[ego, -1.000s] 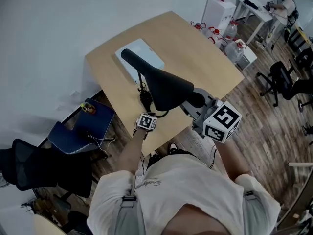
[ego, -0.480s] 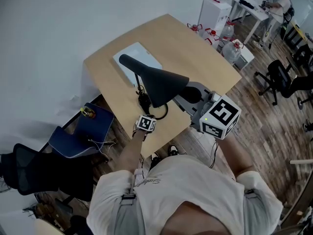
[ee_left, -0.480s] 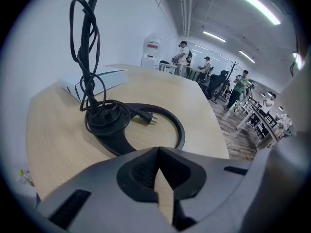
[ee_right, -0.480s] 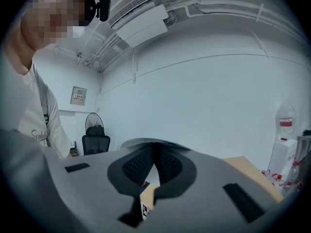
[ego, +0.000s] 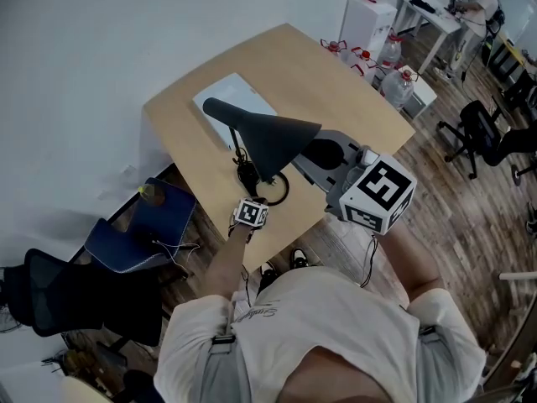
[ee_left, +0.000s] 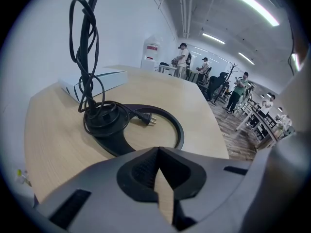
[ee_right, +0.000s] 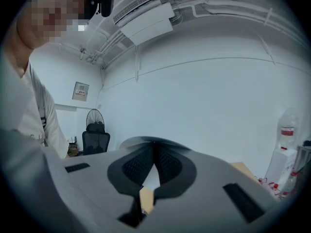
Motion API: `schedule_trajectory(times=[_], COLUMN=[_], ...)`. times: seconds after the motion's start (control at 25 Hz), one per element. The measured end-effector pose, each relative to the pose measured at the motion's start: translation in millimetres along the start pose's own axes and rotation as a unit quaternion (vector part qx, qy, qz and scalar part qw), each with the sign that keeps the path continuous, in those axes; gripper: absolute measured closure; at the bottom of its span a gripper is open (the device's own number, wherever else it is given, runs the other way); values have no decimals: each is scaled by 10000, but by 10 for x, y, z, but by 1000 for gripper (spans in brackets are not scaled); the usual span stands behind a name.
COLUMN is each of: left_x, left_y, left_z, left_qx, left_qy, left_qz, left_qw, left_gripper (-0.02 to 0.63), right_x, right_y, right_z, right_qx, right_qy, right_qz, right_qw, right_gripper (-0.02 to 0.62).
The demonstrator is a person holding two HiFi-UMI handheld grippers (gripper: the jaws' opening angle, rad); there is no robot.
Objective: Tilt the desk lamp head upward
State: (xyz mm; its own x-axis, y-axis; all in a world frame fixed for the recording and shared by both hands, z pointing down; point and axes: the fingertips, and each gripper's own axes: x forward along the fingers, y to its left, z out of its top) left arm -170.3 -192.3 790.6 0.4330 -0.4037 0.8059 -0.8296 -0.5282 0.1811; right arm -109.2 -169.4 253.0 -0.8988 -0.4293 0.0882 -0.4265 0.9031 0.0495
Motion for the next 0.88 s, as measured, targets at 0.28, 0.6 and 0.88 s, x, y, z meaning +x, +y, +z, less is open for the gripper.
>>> schedule_trajectory(times=[0.28,0.6,0.88], left_x=[14,4,10], left_y=[21,12,10], left_z=[-3,-13,-5], left_qx=[-20,-33,-47], left_qy=[-22,-82,-79], left_qz=[49,29,30], left_qw=[10000,10000,10000], left_gripper=[591,591,591], right_x=[52,77,44], right_y=[-6,30,23], right_z=[55,182,183], right_qx=[-92,-477,-477], right_qy=[287,507,509], right_qz=[95,43,-19], right_qw=[9995,9976,9976], right_gripper=[600,600,600])
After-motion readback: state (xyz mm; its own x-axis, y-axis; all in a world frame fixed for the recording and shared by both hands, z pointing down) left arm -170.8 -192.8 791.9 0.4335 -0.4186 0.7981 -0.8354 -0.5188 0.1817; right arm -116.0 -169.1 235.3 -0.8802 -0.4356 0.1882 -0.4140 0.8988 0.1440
